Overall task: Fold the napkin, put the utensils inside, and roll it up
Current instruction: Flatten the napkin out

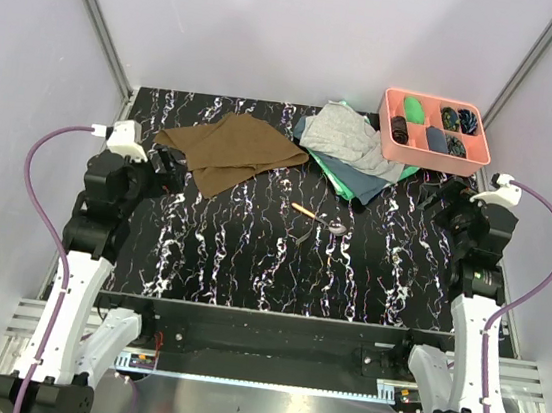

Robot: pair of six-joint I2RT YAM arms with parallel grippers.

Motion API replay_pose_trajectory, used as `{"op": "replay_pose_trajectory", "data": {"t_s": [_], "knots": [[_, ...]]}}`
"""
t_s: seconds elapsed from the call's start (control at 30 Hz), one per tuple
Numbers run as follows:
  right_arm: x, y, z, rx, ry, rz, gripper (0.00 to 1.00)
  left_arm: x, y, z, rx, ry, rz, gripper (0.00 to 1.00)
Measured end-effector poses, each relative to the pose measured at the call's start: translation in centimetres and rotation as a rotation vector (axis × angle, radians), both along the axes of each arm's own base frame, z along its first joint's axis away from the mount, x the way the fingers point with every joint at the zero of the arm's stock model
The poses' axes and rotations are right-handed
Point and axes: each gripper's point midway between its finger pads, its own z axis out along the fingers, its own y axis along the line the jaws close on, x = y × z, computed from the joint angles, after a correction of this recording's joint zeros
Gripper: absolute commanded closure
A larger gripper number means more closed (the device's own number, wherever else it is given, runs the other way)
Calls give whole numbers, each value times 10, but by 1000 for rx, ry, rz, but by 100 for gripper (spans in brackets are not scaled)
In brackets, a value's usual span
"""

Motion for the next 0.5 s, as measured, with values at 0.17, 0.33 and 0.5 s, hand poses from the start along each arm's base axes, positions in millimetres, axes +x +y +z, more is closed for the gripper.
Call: {"op": "replay_pose_trajectory", "data": {"t_s": [0.17,0.33,0.5], "knots": [[-1,0,-2,3,19,0,0,1,-5,-2,-20,9,-17,1],[0,0,-7,8,41,1,0,20,-37,-11,-66,35,-83,1],[1,0,-10,9,49,3,0,43,-106,-66,110,179,-191,6]]}}
